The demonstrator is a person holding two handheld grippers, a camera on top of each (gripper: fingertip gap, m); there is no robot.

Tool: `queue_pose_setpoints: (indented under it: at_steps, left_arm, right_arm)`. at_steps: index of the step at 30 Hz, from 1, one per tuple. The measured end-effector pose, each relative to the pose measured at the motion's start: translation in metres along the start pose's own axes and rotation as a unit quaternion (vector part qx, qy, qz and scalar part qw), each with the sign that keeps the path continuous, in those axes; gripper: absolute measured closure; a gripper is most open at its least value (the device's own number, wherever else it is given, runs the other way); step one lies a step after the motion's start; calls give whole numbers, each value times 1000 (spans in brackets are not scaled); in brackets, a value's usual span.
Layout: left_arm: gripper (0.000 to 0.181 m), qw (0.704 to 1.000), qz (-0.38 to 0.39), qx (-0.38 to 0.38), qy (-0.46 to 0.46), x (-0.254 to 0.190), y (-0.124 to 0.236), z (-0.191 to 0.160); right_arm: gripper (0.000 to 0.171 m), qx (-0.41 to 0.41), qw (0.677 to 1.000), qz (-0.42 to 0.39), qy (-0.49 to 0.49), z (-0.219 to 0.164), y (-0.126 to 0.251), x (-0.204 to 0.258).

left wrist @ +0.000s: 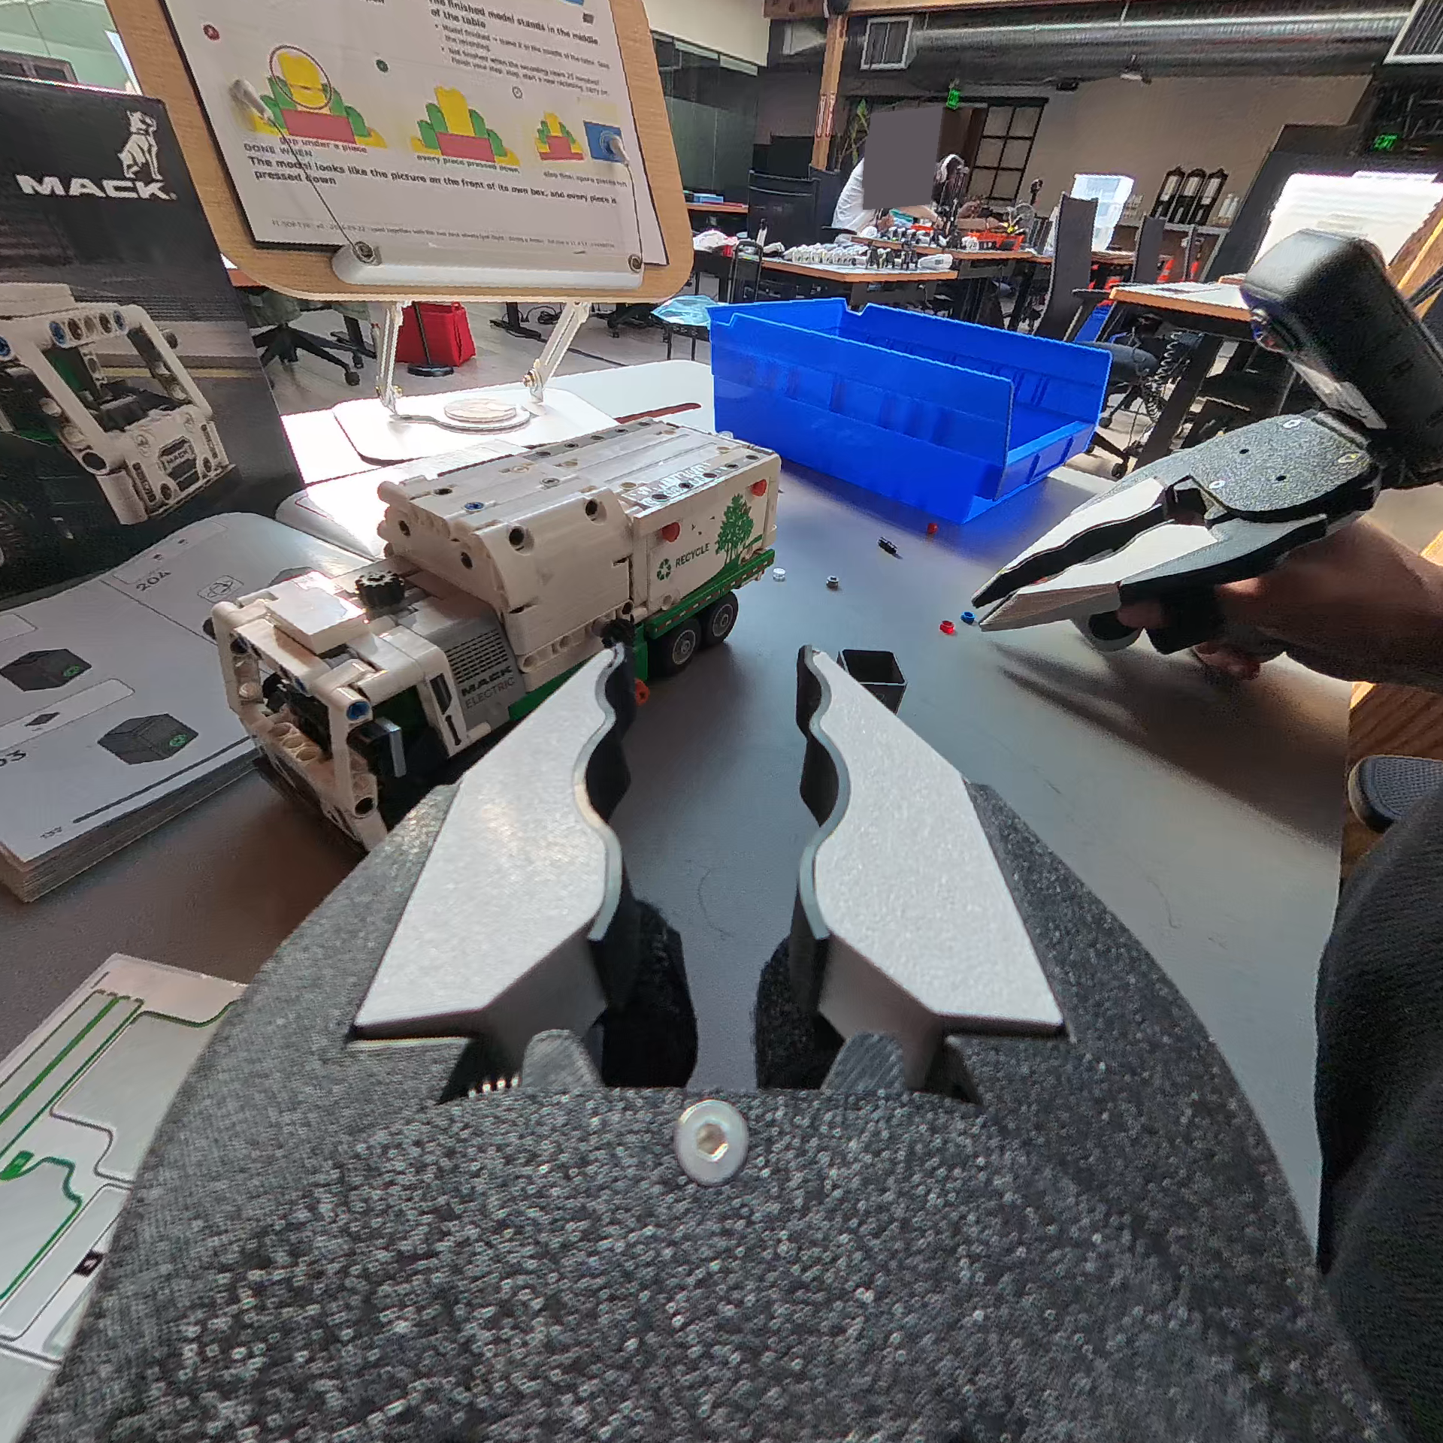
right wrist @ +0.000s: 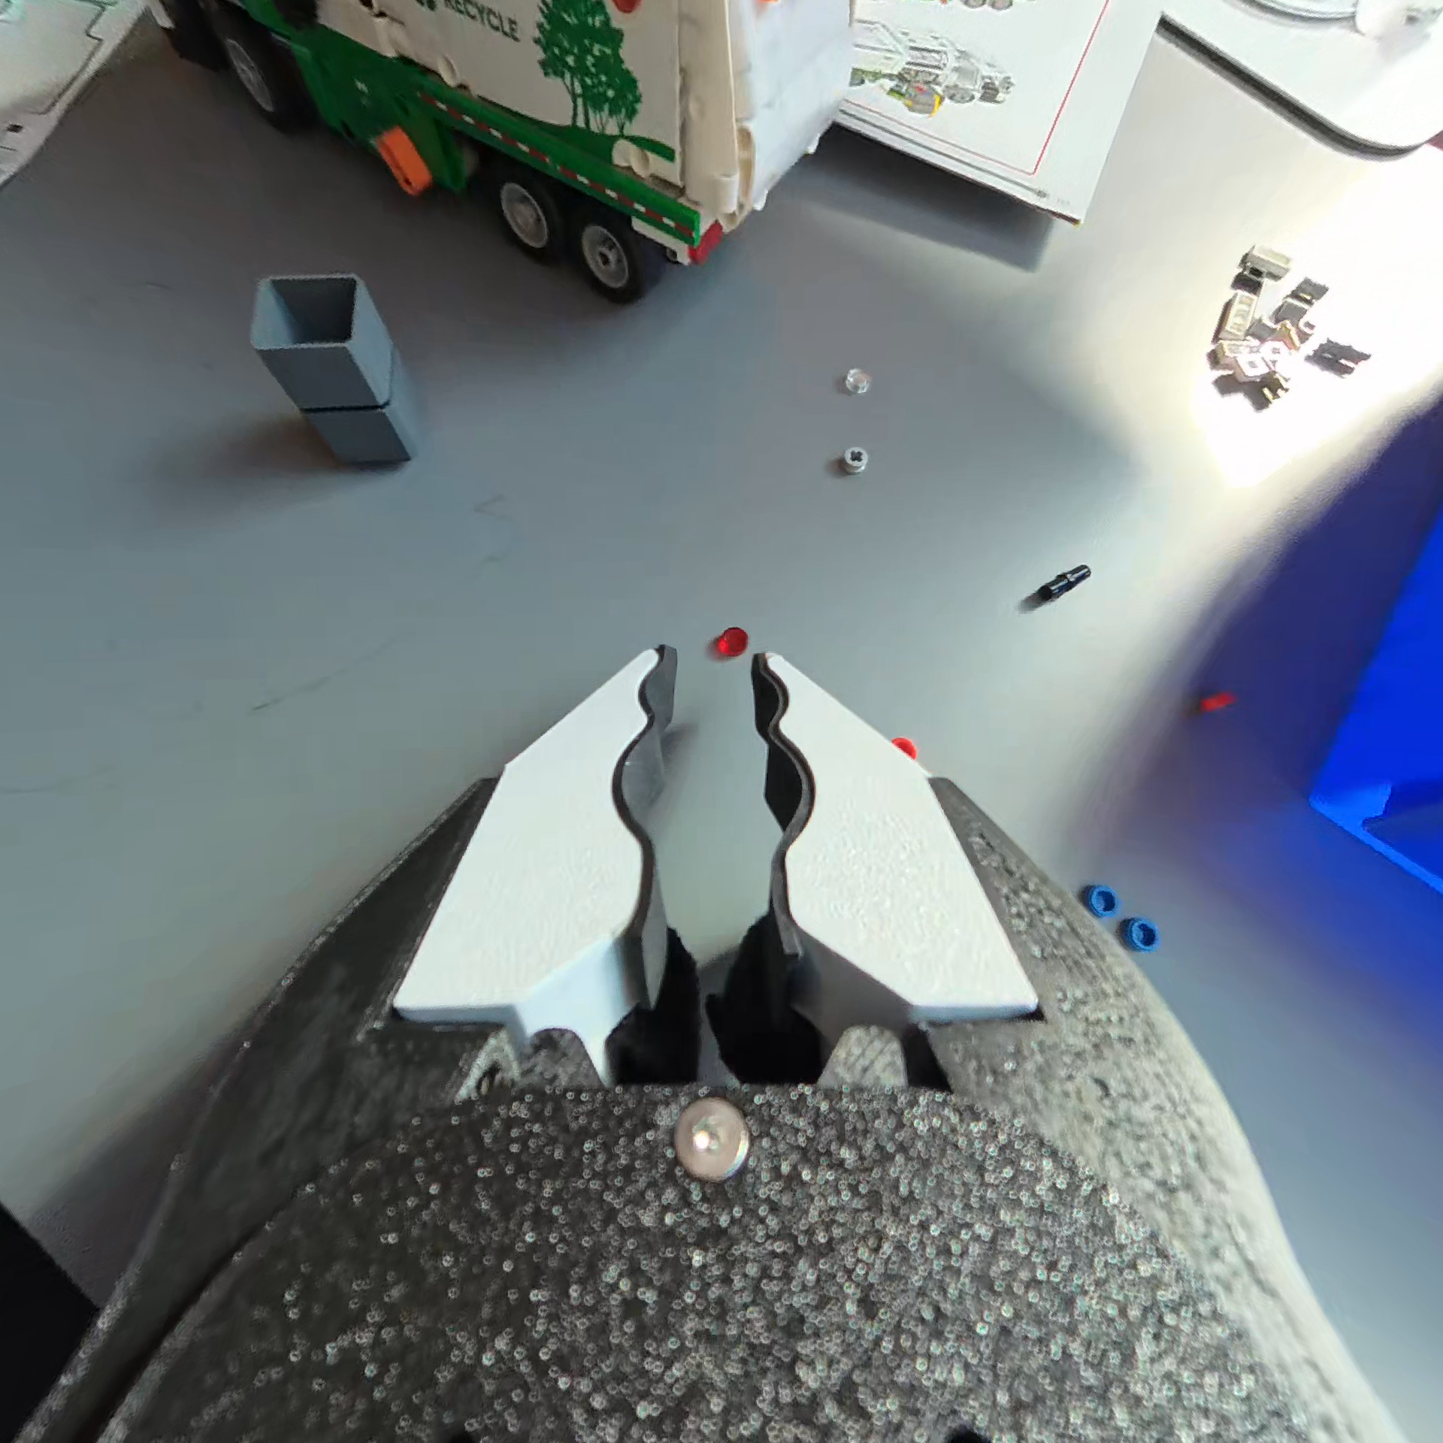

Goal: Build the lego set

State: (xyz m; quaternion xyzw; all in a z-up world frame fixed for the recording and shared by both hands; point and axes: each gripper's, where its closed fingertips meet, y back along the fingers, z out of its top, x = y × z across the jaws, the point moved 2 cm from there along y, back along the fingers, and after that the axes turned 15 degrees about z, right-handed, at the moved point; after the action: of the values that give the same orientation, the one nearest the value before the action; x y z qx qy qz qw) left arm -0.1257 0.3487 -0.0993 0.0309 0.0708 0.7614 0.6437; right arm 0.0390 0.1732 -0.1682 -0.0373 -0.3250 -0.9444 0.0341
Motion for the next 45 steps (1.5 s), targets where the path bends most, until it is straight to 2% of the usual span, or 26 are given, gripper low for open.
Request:
queue_pose_setpoints:
  at_steps: [6,13,18,21,23,25,28,32,37,41,45]
  left_arm:
    - [142,1000,0,-3,0,0,1,1]
    - [143,1000,4,-12,11,3,3,3]
    - [143,1000,0,-6,9,2,2,2]
    - [143,1000,1,-8,8,2,2,2]
    - [143,1000,1,-9,9,2,2,2]
    - [143,1000,1,-10,11,2,2,3]
    - [143,1000,0,-14,10,2,3,3]
    - [143,1000,0,-14,8,1,3,3]
    - [143,1000,-2,-13,8,1,3,3]
    - [143,1000,-2,-9,8,1,2,2]
    - [143,1000,-2,-5,8,1,1,1]
  right_arm:
    - [152,26,1000,6,-9,1,-13,-8]
    - [153,24,999,-6,-31,-9,-1,-18]
    - [164,31,999,-9,-34,-11,-2,-20]
    - [164,34,999,-10,-28,-10,-2,-19]
    - [165,4,1000,-2,-7,6,-3,-11]
    - [165,-48,997,59,29,40,-11,19]
    - [165,-77,984,138,83,81,-31,69]
    - [165,-21,982,152,110,79,-61,83]
    - [158,-33,981,164,96,80,-55,81]
    - [157,-42,990,115,75,66,-28,58]
    - [153,-21,1000,-16,1,14,13,-9]
